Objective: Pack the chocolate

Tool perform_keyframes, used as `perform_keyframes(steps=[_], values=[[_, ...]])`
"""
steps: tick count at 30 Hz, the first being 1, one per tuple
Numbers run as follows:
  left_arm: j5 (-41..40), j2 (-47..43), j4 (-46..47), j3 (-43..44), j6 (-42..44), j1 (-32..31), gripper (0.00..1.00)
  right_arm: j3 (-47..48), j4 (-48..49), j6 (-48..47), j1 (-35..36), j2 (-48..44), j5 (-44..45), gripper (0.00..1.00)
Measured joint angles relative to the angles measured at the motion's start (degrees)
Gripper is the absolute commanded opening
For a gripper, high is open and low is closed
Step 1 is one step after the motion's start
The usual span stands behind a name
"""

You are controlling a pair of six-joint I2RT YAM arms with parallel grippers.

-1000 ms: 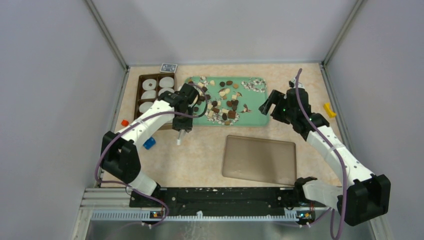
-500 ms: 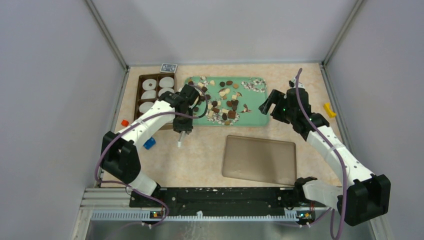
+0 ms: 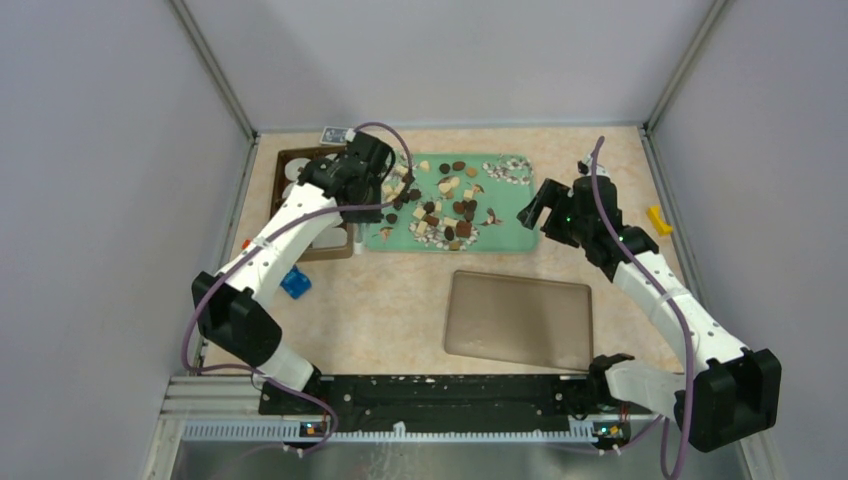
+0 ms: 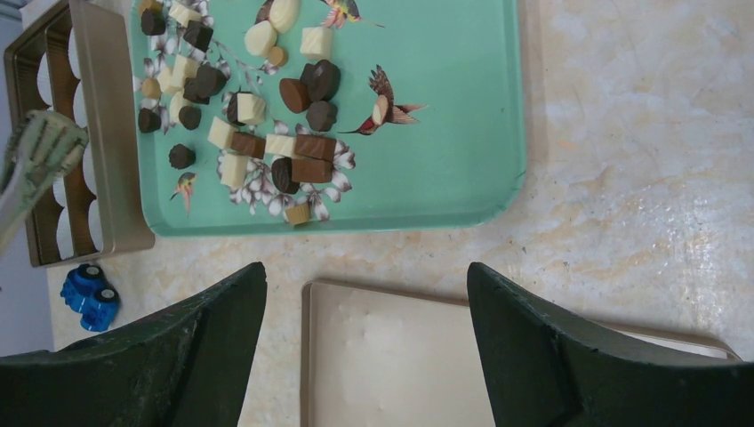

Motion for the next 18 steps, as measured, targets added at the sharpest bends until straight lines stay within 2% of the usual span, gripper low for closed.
perform_keyframes(steps=[3, 8, 13, 18], values=[[-1.0, 0.6, 0.7, 3.4, 1.5, 2.2, 0.16, 0.0, 0.1, 0.0, 0.0, 0.0, 0.0, 0.81], [-0.2, 3.6, 3.8, 7.4, 4.0, 9.6, 0.17, -0.1, 0.3, 0.0, 0.0, 0.0, 0.0, 0.81], [0.4, 10.4, 7.0, 11.7, 6.1, 15.7, 0.17, -0.1, 1.0, 0.0, 0.0, 0.5, 0.0, 0.81], [1.8, 16.3, 10.0, 14.3, 7.4, 18.3, 0.17, -0.1, 1.0, 0.0, 0.0, 1.0, 0.0, 0.81]])
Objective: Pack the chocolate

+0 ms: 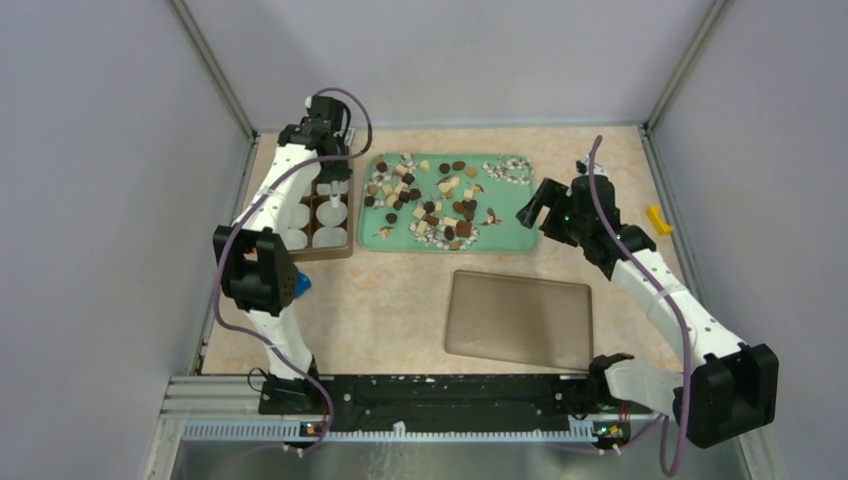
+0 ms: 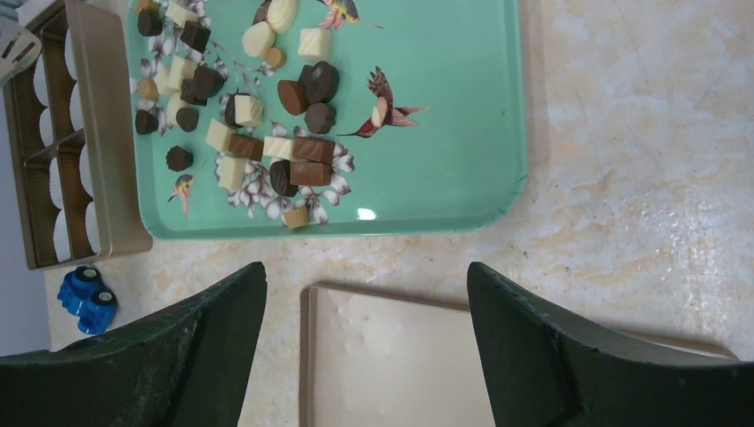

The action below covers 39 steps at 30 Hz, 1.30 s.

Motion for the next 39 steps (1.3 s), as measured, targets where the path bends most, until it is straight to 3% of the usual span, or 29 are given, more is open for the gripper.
perform_keyframes(steps=[15, 24, 29, 39], values=[[3.4, 9.2, 5.8, 2.1, 0.3, 3.9, 0.21, -0.3, -0.1, 0.0, 0.0, 0.9, 0.2, 0.81], [3.8, 11.0, 6.4, 3.4, 0.3, 4.3, 0.37, -0.3, -0.5, 0.0, 0.0, 0.9, 0.5, 0.81], [4.0, 11.0, 6.5, 3.4, 0.3, 4.3, 0.40, -0.3, -1.0, 0.1, 0.0, 0.9, 0.5, 0.81], [3.9, 10.7, 6.2, 3.4, 0.8, 4.3, 0.32, -0.3, -1.5, 0.2, 0.0, 0.6, 0.5, 0.81]])
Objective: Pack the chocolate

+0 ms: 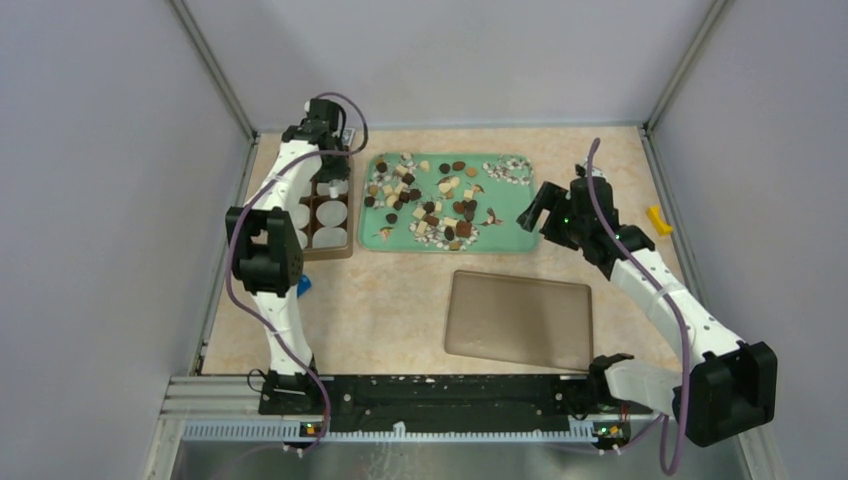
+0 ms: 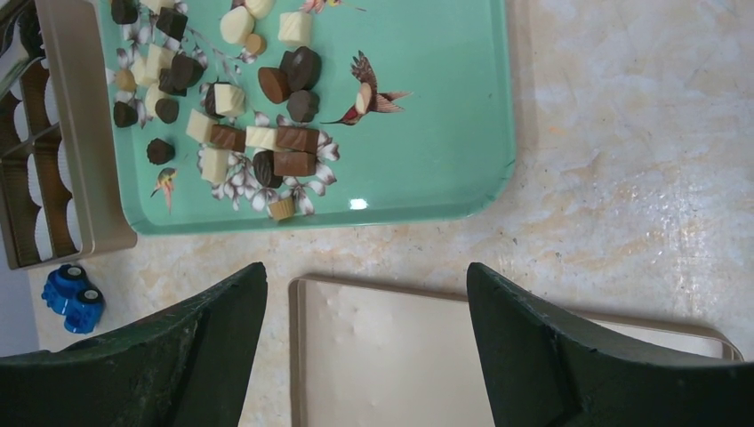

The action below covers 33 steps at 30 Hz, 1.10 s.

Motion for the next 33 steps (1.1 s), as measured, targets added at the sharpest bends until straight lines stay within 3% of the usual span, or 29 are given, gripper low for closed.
perform_keyframes(steps=[5, 16, 28, 33], values=[[0.3, -3.5, -0.5, -0.6, 0.4, 0.0, 0.32, 0.0, -0.6, 0.1, 0.0, -1.0, 0.0, 0.81], [1.4, -22.9, -0.8, -7.6, 2.5, -1.0, 0.29, -0.8, -1.9, 1.5, 0.0, -6.3, -0.2, 0.80], [3.2, -32.8, -2.4, -26.2, 1.7, -16.3, 0.37, -1.8, -3.7, 1.9, 0.0, -7.8, -0.1, 0.80], [5.2, -34.1, -3.0, -30.9, -1.4, -17.5, 0.39, -1.9, -3.7, 2.2, 0.0, -7.8, -0.2, 0.80]])
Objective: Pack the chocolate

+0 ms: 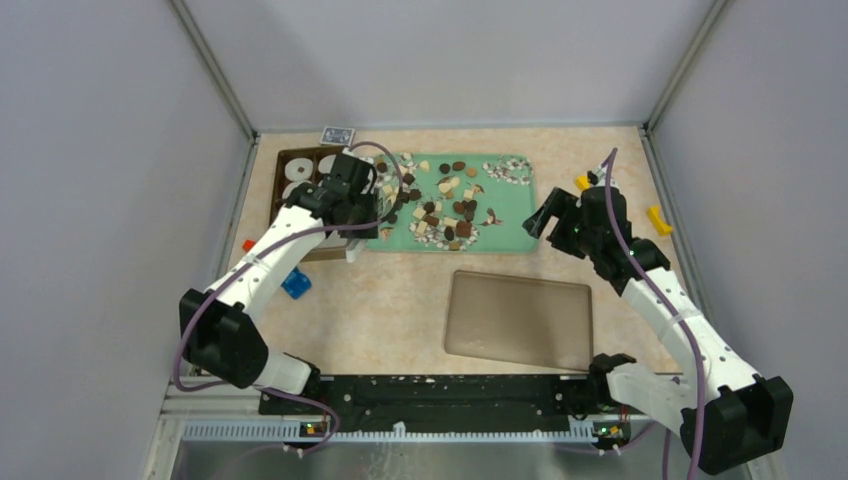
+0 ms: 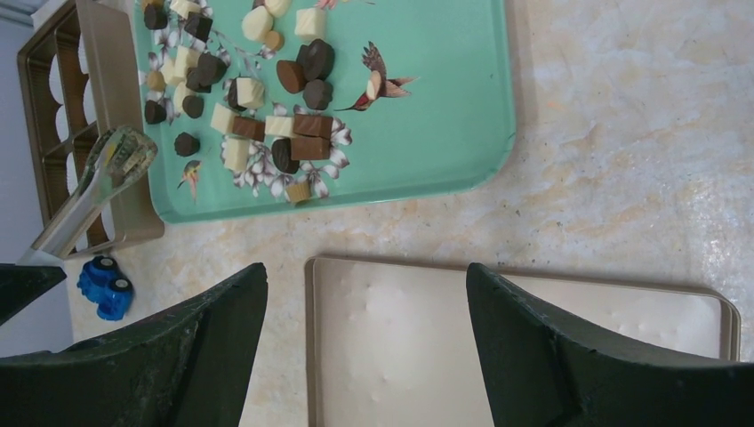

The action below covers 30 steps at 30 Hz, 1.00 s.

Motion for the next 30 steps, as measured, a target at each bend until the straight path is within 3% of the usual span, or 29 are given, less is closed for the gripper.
perform_keyframes(steps=[10, 30], values=[[1.2, 0.0, 0.1, -3.6, -4.0, -0.8, 0.47, 0.0, 0.0, 0.3, 0.0, 0.0, 0.0, 0.80], [1.2, 5.0, 3.8, -4.7, -4.0, -0.8, 0.47, -0.4, 0.0, 0.4, 0.0, 0.1, 0.0, 0.80]])
